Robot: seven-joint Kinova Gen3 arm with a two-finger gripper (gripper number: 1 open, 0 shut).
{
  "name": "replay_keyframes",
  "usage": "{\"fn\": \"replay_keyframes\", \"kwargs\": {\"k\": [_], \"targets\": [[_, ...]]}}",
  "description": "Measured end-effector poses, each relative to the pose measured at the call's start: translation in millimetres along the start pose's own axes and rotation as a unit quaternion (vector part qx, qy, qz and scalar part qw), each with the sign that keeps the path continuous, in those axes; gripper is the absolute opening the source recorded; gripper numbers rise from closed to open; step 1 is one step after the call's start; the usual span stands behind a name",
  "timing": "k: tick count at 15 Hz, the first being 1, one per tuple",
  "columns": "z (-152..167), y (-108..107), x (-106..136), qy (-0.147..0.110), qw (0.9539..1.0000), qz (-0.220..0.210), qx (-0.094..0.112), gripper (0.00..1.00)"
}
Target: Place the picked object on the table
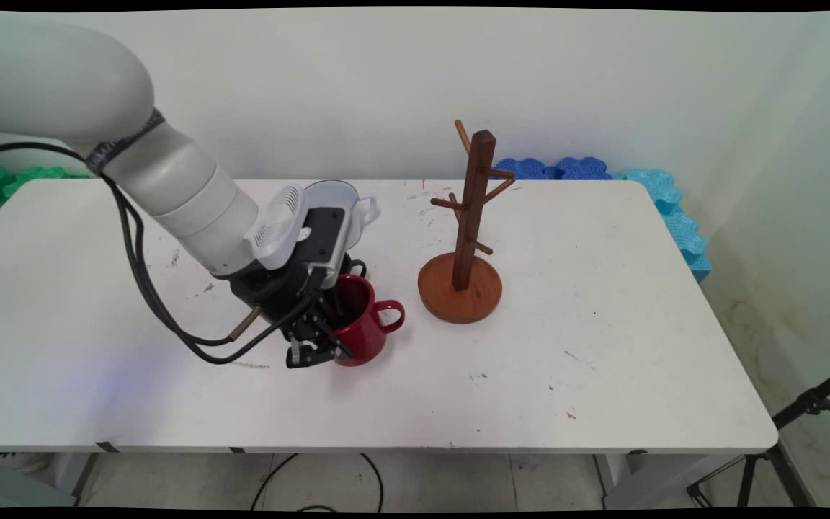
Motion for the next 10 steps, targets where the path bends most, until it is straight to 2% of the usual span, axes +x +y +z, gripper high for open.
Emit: {"fn": "replay_keyframes", "kwargs": {"k": [10], "targets": [[35.9,-15.1,-8.5,-0.044,0.999,0.009,0.006,0.0]]}}
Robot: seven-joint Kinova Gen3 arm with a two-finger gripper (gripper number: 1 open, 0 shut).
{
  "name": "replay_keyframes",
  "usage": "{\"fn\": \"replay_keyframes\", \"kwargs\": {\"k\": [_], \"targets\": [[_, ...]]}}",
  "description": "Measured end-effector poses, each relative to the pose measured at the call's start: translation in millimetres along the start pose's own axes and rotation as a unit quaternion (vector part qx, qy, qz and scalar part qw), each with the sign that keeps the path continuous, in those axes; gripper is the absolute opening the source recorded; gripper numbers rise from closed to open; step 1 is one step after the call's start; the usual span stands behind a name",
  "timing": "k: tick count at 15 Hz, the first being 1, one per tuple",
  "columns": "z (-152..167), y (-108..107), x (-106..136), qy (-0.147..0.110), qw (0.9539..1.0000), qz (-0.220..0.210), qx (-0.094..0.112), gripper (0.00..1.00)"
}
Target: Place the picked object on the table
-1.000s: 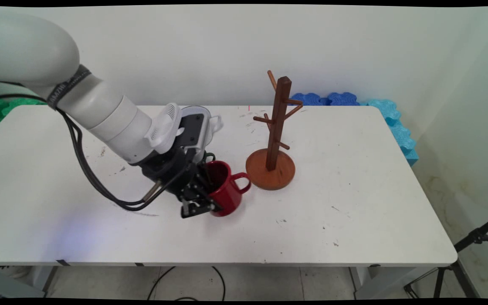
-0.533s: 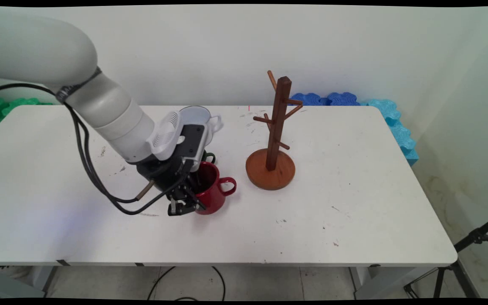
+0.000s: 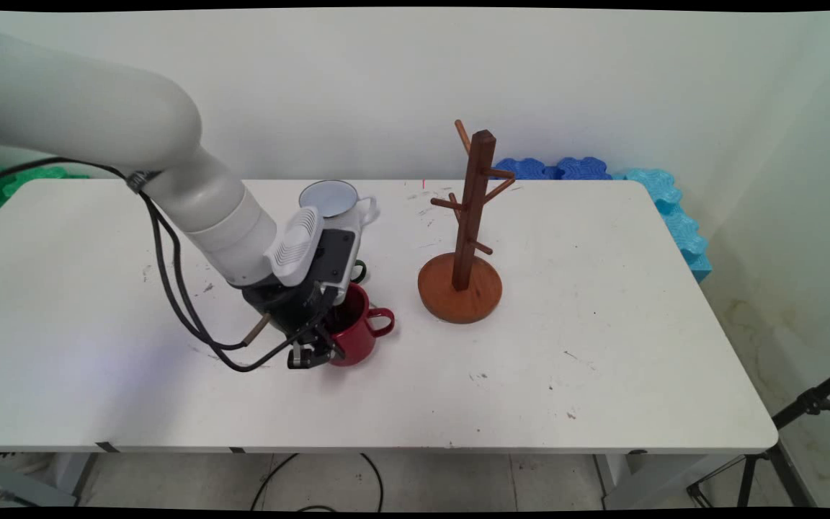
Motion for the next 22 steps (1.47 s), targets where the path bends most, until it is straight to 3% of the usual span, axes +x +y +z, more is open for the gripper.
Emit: {"fn": "replay_keyframes", "kwargs": {"k": [14,15,22], "targets": [[27.1,-4.0,-1.7,0.004,1.0,0.001,-0.002,0.0],[27.7,-3.8,-1.7,0.005,1.0,0.001,-0.003,1.0],[30.6,-1.7,-1.8,0.012,0.9999,0.001,-0.008,1.0]]}}
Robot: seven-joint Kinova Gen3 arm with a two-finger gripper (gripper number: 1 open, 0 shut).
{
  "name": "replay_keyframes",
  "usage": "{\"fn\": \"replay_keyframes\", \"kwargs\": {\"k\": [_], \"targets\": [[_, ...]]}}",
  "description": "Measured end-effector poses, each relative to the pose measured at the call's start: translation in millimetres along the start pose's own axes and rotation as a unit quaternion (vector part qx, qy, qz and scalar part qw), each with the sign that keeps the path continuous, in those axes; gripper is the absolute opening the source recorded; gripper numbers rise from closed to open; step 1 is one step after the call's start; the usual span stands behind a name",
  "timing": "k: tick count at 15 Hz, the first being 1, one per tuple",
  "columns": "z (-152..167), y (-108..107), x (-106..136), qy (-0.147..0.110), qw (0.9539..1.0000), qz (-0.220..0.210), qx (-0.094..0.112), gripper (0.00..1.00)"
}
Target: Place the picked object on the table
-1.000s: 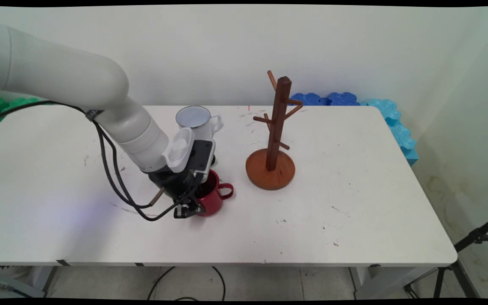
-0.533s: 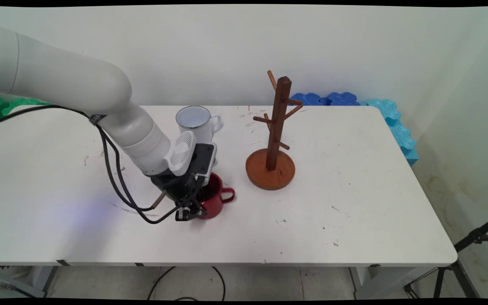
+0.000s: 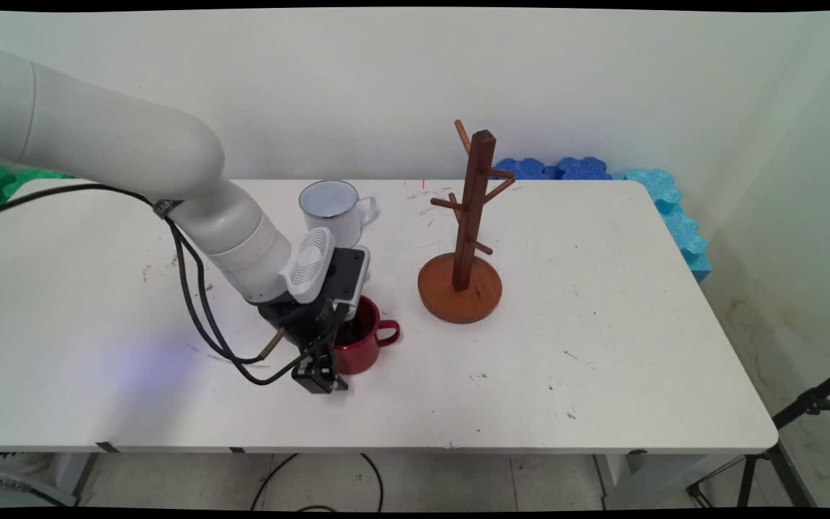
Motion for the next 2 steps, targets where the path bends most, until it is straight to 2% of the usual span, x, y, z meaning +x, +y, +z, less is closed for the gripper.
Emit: {"fn": "replay_keyframes", "kwargs": {"k": [2], "targets": [[-3.1,1.4,2.4,0.007,1.0,-0.001,-0.003,1.0]]}}
